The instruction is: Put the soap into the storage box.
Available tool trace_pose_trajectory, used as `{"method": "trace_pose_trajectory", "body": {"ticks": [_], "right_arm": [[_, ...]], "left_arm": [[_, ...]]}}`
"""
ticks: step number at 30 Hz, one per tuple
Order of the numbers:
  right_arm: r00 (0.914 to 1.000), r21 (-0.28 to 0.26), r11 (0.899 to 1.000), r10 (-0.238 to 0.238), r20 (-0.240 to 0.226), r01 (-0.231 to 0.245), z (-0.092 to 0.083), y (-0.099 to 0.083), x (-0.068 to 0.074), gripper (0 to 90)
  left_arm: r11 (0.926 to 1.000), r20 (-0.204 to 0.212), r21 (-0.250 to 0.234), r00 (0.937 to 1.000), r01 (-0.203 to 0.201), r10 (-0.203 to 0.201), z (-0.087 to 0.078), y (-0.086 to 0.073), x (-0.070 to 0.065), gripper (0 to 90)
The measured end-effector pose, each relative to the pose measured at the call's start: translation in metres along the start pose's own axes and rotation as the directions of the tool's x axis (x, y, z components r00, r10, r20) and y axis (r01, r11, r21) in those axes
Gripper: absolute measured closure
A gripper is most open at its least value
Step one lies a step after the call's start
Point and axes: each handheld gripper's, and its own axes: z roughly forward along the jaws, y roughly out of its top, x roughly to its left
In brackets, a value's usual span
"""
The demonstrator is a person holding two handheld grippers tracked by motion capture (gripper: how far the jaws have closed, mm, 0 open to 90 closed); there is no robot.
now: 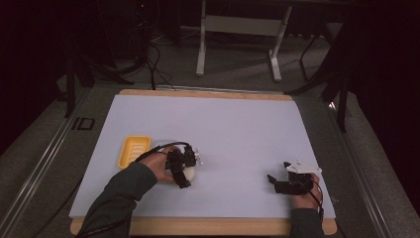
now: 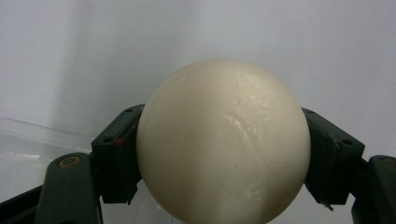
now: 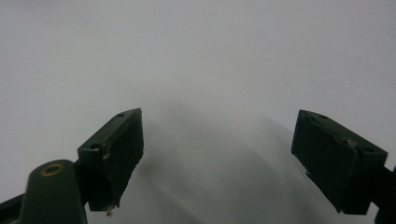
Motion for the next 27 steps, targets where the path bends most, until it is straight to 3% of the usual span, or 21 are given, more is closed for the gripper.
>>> {"method": "trace_pose_trajectory", "body": {"ticks": [16, 27], "right_arm": [[1.0, 0.0, 1.0, 0.001, 0.0, -0.001, 0.0, 0.0, 0.0, 16.5], [1.0, -0.007, 1.0, 0.004, 0.001, -0.004, -0.001, 0.0, 0.0, 16.6]], "left_arm": [[0.9999, -0.006, 0.01, 0.9999, 0.014, -0.014, -0.01, -0.005, 0.006, 25.4], [0.9984, -0.025, -0.011, 0.9981, 0.056, -0.056, -0.021, -0.014, 0.011, 25.3]]}}
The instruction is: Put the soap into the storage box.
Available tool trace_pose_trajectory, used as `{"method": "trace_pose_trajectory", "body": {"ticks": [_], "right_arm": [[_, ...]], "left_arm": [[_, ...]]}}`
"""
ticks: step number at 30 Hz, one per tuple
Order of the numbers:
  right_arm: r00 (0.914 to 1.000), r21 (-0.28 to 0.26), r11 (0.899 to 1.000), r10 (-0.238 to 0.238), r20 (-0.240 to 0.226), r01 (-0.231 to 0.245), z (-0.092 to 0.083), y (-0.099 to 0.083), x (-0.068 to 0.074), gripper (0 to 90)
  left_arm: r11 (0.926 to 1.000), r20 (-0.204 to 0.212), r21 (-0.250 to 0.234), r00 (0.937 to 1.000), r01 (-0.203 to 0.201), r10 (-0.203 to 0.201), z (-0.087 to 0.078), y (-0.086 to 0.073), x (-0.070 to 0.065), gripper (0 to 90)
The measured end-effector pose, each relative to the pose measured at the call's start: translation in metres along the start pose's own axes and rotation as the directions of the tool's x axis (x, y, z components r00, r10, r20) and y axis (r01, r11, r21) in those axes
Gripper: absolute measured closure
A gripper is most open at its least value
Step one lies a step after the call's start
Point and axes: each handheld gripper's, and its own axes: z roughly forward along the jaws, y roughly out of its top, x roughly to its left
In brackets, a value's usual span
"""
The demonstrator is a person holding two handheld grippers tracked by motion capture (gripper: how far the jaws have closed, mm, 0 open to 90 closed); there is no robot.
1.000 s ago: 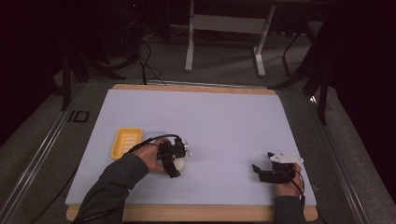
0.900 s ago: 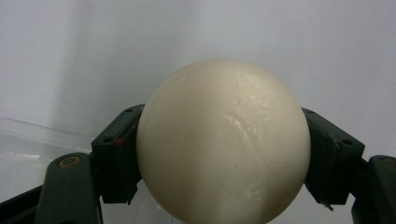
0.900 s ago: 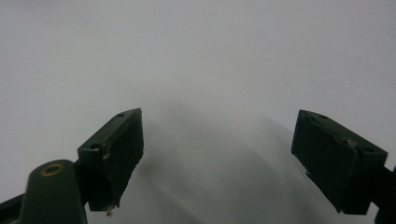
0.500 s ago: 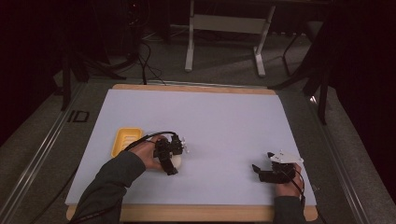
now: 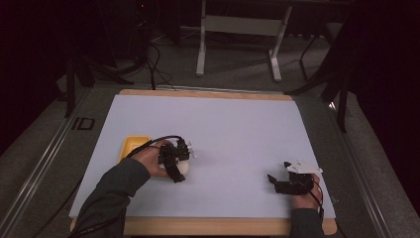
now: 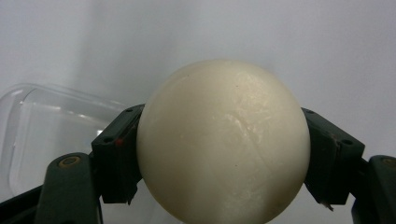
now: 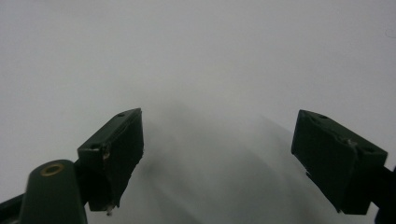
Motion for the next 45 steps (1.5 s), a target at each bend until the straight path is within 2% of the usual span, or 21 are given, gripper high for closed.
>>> {"method": "trace_pose_trajectory", "body": {"ticks": [6, 8, 16, 27, 38, 45], "right_arm": [[1.0, -0.004, 1.0, -0.001, 0.003, 0.001, 0.0, 0.0, 0.0, 16.6], [1.0, -0.004, 1.0, -0.002, 0.003, 0.002, 0.0, 0.0, 0.0, 16.6], [1.0, -0.007, 1.0, 0.0, 0.002, 0.0, -0.001, 0.0, 0.0, 16.5], [1.0, -0.01, 1.0, 0.0, 0.002, 0.0, -0.001, 0.0, 0.0, 16.6], [1.0, -0.01, 1.0, -0.001, 0.003, 0.001, -0.001, 0.0, 0.0, 16.5], [1.0, -0.01, 1.0, 0.0, 0.002, 0.0, -0.001, 0.0, 0.0, 16.5]], "left_arm": [[0.9996, -0.006, -0.014, 0.9997, 0.024, -0.024, -0.005, -0.005, 0.004, 25.3], [0.9998, -0.007, -0.01, 0.9998, 0.018, -0.018, -0.006, -0.006, 0.005, 25.3], [0.9982, -0.02, -0.015, 0.9981, 0.059, -0.059, -0.01, -0.012, 0.014, 25.3], [0.9969, -0.033, -0.004, 0.9964, 0.078, -0.078, -0.014, -0.02, 0.023, 25.3], [0.99, -0.038, 0.002, 0.9893, 0.141, -0.141, -0.013, -0.031, 0.034, 25.3], [0.9859, -0.047, 0.014, 0.985, 0.167, -0.166, -0.012, -0.037, 0.038, 25.4]]}}
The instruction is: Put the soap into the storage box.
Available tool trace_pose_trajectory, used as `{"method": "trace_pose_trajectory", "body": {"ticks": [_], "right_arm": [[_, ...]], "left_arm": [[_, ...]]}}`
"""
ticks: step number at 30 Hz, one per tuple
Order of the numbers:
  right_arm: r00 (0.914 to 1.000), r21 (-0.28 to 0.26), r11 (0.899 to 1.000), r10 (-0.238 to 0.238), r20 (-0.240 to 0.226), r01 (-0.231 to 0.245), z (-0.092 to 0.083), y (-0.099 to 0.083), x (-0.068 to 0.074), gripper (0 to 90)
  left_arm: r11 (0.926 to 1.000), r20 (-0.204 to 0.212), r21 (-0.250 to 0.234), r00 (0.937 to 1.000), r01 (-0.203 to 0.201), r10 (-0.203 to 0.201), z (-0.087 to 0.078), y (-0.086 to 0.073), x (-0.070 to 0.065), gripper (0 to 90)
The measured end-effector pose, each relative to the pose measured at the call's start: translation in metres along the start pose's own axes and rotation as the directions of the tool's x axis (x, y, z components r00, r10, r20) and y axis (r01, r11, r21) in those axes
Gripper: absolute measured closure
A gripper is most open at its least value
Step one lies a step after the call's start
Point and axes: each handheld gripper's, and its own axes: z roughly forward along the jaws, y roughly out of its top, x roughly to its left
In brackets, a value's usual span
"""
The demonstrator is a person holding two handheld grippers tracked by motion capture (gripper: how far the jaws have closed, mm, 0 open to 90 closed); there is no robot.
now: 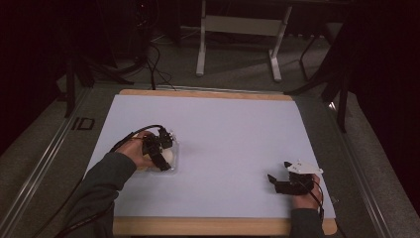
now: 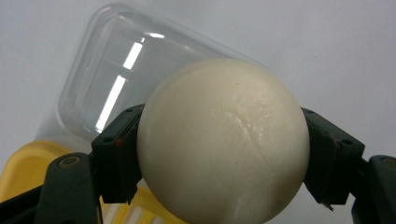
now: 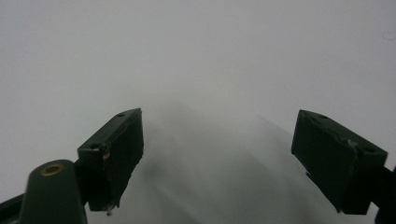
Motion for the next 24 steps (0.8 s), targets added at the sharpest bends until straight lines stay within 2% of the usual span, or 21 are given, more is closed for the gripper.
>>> {"method": "trace_pose_trajectory", "body": {"ticks": [13, 20, 24], "right_arm": [[1.0, 0.0, 1.0, 0.0, 0.0, 0.0, 0.0, 0.0, 0.0, 16.5], [1.0, -0.001, 1.0, -0.001, 0.0, 0.001, 0.0, 0.0, 0.0, 16.6], [1.0, -0.001, 1.0, -0.001, 0.0, 0.001, 0.0, 0.0, 0.0, 16.6]], "left_arm": [[0.999, -0.011, 0.009, 0.999, 0.043, -0.043, -0.002, -0.007, 0.008, 25.3], [0.9965, -0.033, 0.026, 0.9963, 0.08, -0.079, -0.001, -0.01, 0.012, 25.3], [0.9959, -0.045, 0.026, 0.9953, 0.087, -0.086, -0.003, -0.012, 0.014, 25.3]]}}
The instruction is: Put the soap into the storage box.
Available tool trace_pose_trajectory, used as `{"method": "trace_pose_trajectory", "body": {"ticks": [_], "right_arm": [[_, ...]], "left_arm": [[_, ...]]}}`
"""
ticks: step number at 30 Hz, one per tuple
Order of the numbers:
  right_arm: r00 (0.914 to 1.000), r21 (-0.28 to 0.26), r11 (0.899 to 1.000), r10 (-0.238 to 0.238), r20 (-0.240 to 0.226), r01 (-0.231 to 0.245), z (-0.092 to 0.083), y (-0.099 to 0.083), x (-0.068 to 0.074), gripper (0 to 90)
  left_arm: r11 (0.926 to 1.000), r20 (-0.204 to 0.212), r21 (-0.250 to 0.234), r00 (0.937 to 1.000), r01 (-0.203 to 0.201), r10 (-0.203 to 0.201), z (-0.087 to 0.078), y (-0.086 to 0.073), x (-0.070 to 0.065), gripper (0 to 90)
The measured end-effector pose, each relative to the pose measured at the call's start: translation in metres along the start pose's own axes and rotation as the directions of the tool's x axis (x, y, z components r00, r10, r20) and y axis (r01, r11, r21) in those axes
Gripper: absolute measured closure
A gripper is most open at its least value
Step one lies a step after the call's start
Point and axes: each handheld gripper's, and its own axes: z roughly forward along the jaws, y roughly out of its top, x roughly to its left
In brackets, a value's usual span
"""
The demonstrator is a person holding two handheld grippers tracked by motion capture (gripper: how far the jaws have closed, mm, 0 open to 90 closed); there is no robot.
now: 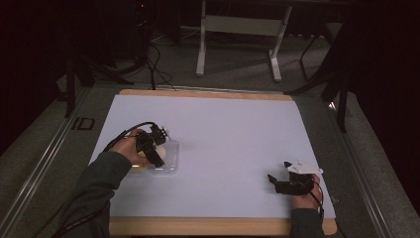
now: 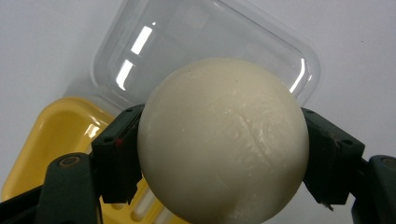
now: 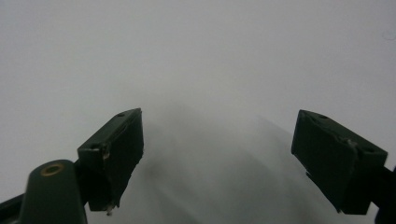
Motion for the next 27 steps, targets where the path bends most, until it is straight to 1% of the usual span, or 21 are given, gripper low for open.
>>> {"method": "trace_pose_trajectory", "body": {"ticks": [3, 4, 6, 8, 9, 12, 17, 21, 26, 27], "right_arm": [[1.0, 0.0, 1.0, 0.0, 0.0, 0.0, 0.0, 0.0, 0.0, 16.5], [1.0, 0.001, 1.0, 0.0, 0.001, 0.0, 0.0, 0.0, 0.0, 16.5], [1.0, 0.0, 1.0, -0.001, 0.002, 0.001, 0.0, 0.0, 0.0, 16.5], [1.0, 0.001, 1.0, -0.001, 0.002, 0.001, 0.0, 0.0, 0.0, 16.5], [1.0, 0.0, 1.0, -0.001, 0.003, 0.001, 0.0, 0.0, 0.0, 16.6], [1.0, 0.001, 1.0, -0.001, 0.002, 0.001, 0.0, 0.0, 0.0, 16.5], [1.0, 0.001, 1.0, -0.001, 0.003, 0.001, 0.0, 0.0, 0.0, 16.5], [1.0, 0.001, 1.0, -0.001, 0.002, 0.001, 0.0, 0.0, 0.0, 16.5], [1.0, 0.001, 1.0, -0.002, 0.002, 0.002, 0.0, 0.0, 0.0, 16.6], [1.0, 0.001, 1.0, -0.001, 0.002, 0.001, 0.0, 0.0, 0.0, 16.6]], "left_arm": [[0.9999, -0.002, -0.008, 1.0, 0.006, -0.006, -0.001, -0.001, 0.001, 25.3], [0.9998, -0.007, -0.013, 0.9998, 0.018, -0.018, -0.003, -0.002, 0.002, 25.3], [0.9996, -0.006, -0.016, 0.9997, 0.025, -0.025, -0.003, -0.002, 0.003, 25.3], [0.9996, -0.011, -0.015, 0.9997, 0.024, -0.024, -0.004, -0.003, 0.005, 25.3], [0.9994, -0.009, -0.012, 0.9994, 0.033, -0.033, -0.004, -0.004, 0.006, 25.3], [0.9994, -0.005, -0.007, 0.9994, 0.035, -0.035, -0.004, -0.005, 0.007, 25.3], [0.9972, -0.005, -0.02, 0.9974, 0.072, -0.072, -0.003, -0.01, 0.014, 25.3], [0.9951, -0.008, -0.02, 0.9952, 0.097, -0.097, -0.002, -0.012, 0.017, 25.3], [0.9933, -0.01, -0.019, 0.9934, 0.114, -0.114, -0.003, -0.017, 0.022, 25.3], [0.992, -0.013, -0.02, 0.9921, 0.125, -0.125, -0.003, -0.017, 0.022, 25.3]]}}
